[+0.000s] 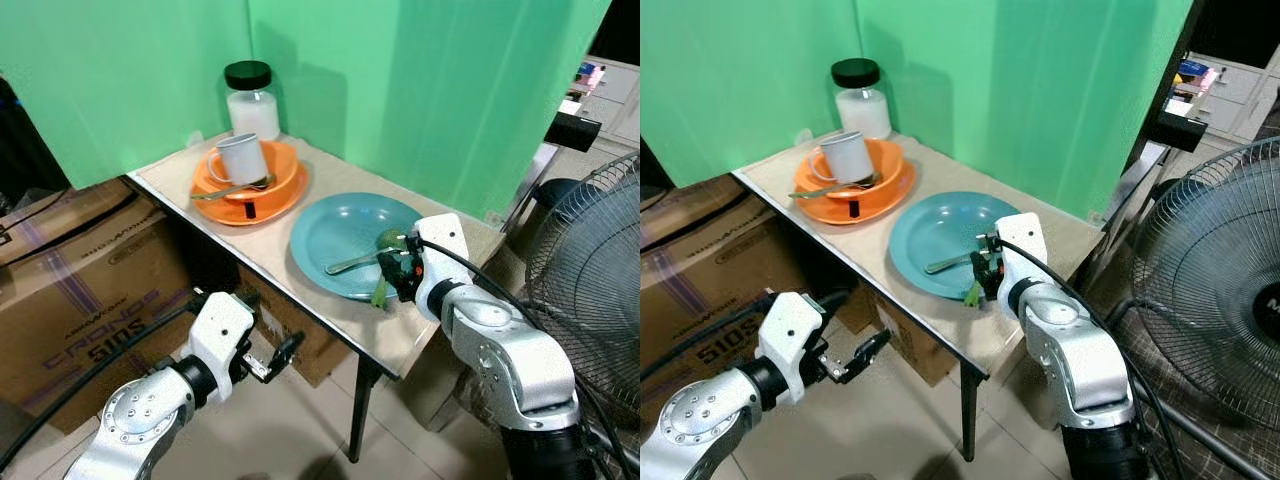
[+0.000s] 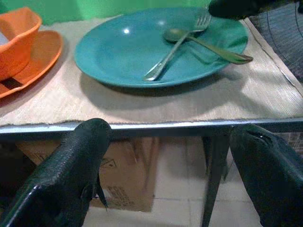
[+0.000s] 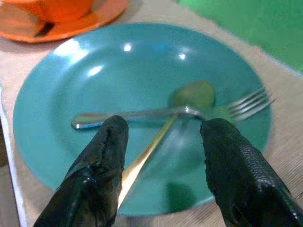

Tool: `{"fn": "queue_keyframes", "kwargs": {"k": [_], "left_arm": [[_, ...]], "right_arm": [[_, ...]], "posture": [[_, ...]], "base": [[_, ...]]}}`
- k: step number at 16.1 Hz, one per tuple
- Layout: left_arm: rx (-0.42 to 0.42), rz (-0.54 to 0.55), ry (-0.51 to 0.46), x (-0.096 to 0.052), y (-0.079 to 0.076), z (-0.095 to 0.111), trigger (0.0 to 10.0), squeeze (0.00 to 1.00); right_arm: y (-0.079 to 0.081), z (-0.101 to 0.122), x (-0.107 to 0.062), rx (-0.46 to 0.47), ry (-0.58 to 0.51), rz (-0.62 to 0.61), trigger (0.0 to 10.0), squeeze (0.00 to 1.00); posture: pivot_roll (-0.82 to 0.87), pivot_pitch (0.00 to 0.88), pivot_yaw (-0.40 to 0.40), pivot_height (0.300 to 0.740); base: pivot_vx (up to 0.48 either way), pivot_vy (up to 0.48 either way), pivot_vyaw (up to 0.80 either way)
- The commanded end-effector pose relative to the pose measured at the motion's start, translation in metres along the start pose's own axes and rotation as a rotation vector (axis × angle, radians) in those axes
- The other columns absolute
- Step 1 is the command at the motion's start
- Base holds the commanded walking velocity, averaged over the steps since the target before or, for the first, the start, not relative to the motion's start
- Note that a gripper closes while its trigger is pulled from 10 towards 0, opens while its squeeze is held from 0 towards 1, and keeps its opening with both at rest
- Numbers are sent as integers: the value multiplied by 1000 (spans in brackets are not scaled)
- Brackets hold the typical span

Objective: Setting the table

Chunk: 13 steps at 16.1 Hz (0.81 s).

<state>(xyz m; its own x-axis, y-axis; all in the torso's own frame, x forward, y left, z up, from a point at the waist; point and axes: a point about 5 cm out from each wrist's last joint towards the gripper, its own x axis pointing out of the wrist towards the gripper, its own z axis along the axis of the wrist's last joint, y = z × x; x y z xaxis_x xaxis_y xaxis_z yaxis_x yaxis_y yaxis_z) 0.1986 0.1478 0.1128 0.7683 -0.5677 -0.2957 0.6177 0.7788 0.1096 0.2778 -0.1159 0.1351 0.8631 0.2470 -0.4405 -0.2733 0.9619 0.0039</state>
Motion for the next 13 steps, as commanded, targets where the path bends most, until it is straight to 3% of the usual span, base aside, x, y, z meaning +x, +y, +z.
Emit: {"fn": "queue_keyframes", "kwargs": {"k": [1,7,13], "left_arm": [[20,-21,11,0,0,1,10000,0],[41,-58,20,1,-4,1,10000,0],[53,-65,28,0,-5,1,10000,0]], "right_arm": [[3,1,5,-4,41,-2,10000,0],[20,7,22,-15,154,37,10000,0],[12,0,33,-12,251,-20,10000,0]], "posture": [[72,0,19,740],[91,0,7,740],[90,0,5,740]], "base": [[0,0,0],[0,0,0],[0,0,0]]}}
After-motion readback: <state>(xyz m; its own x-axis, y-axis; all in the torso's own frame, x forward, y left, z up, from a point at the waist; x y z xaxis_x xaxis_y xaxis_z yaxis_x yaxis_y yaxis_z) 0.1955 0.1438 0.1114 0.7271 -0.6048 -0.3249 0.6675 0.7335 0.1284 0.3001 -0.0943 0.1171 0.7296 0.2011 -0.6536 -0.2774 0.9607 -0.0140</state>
